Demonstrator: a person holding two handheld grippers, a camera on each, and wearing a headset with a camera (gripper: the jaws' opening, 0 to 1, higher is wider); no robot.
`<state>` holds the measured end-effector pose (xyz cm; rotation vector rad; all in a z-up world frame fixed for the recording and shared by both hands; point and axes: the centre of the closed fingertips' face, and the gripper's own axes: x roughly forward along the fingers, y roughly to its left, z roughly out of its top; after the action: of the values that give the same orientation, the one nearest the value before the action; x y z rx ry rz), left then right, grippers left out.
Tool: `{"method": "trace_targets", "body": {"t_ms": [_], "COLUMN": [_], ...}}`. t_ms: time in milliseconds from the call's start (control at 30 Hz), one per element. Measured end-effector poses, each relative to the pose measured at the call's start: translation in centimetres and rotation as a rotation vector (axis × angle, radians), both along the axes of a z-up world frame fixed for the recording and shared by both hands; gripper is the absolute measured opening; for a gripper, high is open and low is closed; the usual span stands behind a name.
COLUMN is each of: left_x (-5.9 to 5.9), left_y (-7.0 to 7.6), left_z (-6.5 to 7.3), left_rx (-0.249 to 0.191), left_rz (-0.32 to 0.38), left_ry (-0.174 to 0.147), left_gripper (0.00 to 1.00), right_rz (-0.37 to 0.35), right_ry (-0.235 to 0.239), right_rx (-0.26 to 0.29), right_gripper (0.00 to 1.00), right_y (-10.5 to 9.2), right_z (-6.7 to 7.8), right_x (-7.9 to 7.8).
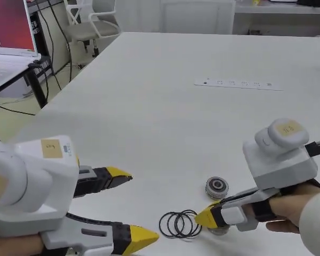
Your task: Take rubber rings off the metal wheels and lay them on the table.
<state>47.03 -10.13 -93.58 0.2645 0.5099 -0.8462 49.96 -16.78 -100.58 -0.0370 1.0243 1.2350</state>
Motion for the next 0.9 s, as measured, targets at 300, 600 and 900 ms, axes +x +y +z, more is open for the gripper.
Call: {"method": "trace_targets", "body": {"t_ms": [300, 600, 900], "left_x": [0.0, 0.1, 0.2], "left_y": [0.0, 0.1, 0.1], "left_z": [0.0, 0.0, 0.1], "left_rx": [0.000, -0.004, -0.005], "left_rz": [0.003, 0.006, 0.001], "left_ry": [0.001, -0.002, -0.005], "left_gripper": [0.62, 0.62, 0.63], "right_rz": [-0.002, -0.036, -0.044], "right_ry": [-0.032, -0.050, -0.132], "right_rx": [-0.007, 0.029, 0.110], "right_gripper": [0.07, 0.09, 0.26], "right_y": [-0.2, -0.2, -0.2], "right_z": [0.2, 1.4, 4.6], "right_x": [0.4, 1.3, 2.0]}}
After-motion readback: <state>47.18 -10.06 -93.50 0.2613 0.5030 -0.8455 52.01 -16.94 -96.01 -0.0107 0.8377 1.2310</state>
